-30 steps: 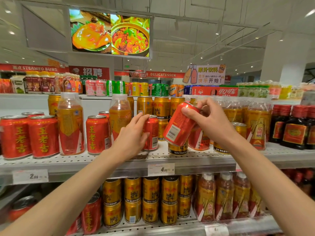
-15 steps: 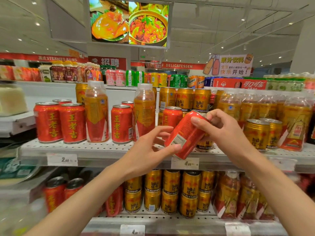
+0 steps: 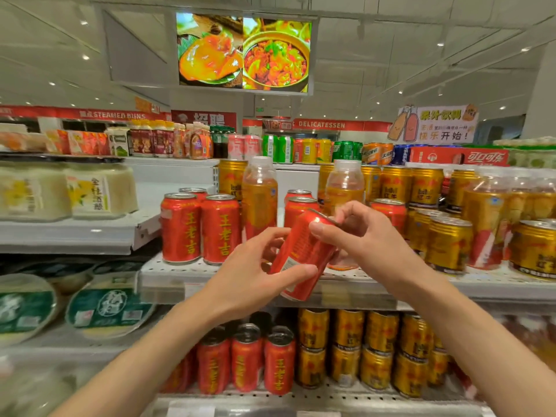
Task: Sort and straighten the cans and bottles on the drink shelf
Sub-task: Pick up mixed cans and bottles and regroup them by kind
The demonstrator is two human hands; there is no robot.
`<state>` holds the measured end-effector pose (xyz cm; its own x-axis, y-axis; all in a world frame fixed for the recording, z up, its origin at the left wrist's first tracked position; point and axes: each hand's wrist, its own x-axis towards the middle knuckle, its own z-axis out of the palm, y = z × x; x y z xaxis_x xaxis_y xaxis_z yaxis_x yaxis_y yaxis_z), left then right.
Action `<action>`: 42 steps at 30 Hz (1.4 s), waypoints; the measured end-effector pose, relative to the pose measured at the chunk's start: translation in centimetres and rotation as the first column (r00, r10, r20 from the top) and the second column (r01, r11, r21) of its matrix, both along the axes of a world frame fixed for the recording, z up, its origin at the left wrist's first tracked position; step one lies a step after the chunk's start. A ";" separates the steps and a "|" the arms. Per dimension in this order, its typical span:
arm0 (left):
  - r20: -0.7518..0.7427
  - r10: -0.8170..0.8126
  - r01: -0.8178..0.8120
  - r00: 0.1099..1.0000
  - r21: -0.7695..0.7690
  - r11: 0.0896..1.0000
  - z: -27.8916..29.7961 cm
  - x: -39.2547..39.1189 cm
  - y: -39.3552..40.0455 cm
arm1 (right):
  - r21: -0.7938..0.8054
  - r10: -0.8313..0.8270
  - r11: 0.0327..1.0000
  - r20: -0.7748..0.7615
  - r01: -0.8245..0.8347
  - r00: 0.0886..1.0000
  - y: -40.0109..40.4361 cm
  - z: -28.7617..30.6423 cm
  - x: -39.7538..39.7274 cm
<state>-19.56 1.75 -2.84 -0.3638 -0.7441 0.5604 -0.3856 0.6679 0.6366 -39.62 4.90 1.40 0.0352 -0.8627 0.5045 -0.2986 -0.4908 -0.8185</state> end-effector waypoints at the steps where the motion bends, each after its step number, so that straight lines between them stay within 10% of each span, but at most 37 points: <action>1: 0.009 0.017 -0.017 1.000 -0.009 1.000 0.0 1.1 -0.1 | -0.001 0.004 1.000 -0.002 -0.004 1.000 -0.3 0.0 1.0; 11: 0.020 0.198 -0.196 0.980 -0.080 0.977 -0.8 7.6 -0.4 | 0.010 0.066 0.998 -0.151 -0.065 0.986 -2.0 0.7 7.0; 17: -0.045 0.287 -0.289 0.957 -0.044 0.956 -1.1 9.2 -0.7 | -0.203 -0.314 0.943 -0.274 0.264 0.909 -5.3 2.2 6.6; 25: -0.071 0.361 -0.363 0.930 -0.018 0.932 -1.3 9.9 -0.4 | -0.121 -0.345 0.937 -0.453 0.326 0.822 -7.4 3.4 9.2; 42: -0.095 0.391 -0.390 0.916 0.029 0.921 -1.9 9.7 0.4 | -0.179 -0.358 0.931 -0.261 0.319 0.897 -5.9 2.8 6.7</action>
<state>-9.87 2.15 -4.70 0.0119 -0.8211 0.5706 -0.5508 0.4709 0.6891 -32.95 -1.02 4.23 -0.0890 -0.7766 0.6237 -0.6754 -0.4131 -0.6108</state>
